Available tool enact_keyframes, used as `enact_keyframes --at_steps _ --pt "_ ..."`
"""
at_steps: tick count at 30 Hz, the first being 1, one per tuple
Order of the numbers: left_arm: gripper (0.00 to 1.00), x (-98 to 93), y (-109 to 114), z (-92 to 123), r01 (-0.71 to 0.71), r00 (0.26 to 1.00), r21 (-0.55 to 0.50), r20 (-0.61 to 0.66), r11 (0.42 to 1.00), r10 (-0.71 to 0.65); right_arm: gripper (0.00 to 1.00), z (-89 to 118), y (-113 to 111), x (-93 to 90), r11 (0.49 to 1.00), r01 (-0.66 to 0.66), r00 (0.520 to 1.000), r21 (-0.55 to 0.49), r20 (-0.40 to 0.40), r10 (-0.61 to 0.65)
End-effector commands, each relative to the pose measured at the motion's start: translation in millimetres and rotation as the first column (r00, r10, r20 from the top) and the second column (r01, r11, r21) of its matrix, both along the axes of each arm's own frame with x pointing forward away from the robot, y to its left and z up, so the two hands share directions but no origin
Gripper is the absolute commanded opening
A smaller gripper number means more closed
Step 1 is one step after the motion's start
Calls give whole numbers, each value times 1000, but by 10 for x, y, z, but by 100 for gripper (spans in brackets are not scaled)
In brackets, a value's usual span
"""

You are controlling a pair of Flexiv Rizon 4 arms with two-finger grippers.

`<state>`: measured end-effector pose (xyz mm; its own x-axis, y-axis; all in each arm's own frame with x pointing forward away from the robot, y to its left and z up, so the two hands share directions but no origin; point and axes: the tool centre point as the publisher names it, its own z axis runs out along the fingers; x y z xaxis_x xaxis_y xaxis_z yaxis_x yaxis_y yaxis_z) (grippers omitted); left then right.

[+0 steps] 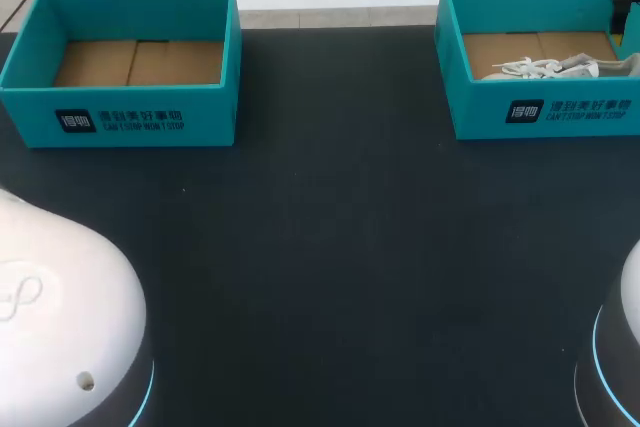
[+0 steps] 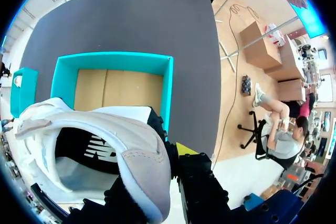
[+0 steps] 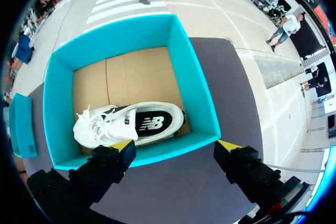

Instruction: Take the shoe out of the shoebox, open the shoe tongue, remove and reinsert the insole, then place the shoe into the shoebox

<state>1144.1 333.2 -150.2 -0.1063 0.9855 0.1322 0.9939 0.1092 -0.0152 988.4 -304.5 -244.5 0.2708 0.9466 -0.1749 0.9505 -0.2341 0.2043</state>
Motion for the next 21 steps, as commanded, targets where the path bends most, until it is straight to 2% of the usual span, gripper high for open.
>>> enact_keyframes --at_steps 1,9,11,15,21 --pt "0 -49 -6 0 2 1000 1 15 1000 -2 100 1 3 0 1000 1 1000 -1 0 -1" --pt "0 -49 -6 0 2 1000 1 15 1000 -2 100 1 3 0 1000 1 1000 -1 0 -1" --pt "0 -226 -84 1 32 999 28 40 999 -33 100 1 3 0 1000 1 1000 -1 0 -1" --pt "0 -511 -170 14 42 997 9 62 999 -42 100 1 3 0 1000 1 1000 -1 0 -1" --pt "0 -927 -214 85 -30 997 -1 77 1000 30 100 1 3 0 1000 1 1000 -1 0 -1"
